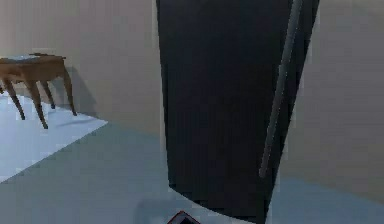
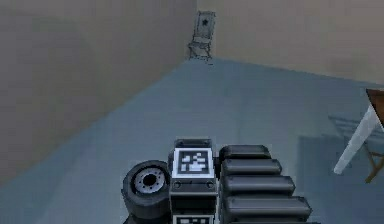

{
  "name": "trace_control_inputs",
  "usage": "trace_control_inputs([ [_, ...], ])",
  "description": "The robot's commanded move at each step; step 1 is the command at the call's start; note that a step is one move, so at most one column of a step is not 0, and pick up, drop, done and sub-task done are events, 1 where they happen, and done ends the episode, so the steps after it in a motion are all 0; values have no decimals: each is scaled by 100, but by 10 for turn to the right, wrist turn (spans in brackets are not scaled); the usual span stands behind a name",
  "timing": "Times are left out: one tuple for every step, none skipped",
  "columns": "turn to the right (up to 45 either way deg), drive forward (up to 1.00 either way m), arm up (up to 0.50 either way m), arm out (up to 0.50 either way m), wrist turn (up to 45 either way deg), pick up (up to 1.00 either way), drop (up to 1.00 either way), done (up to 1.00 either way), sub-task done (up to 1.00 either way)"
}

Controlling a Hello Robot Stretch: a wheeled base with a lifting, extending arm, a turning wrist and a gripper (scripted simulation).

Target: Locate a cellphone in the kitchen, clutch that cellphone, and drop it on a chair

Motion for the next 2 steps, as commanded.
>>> trace_control_inputs([
  [0,25,0,0,0,0,0,0,0],
  [-450,0,0,0,0,0,0,0,0],
])
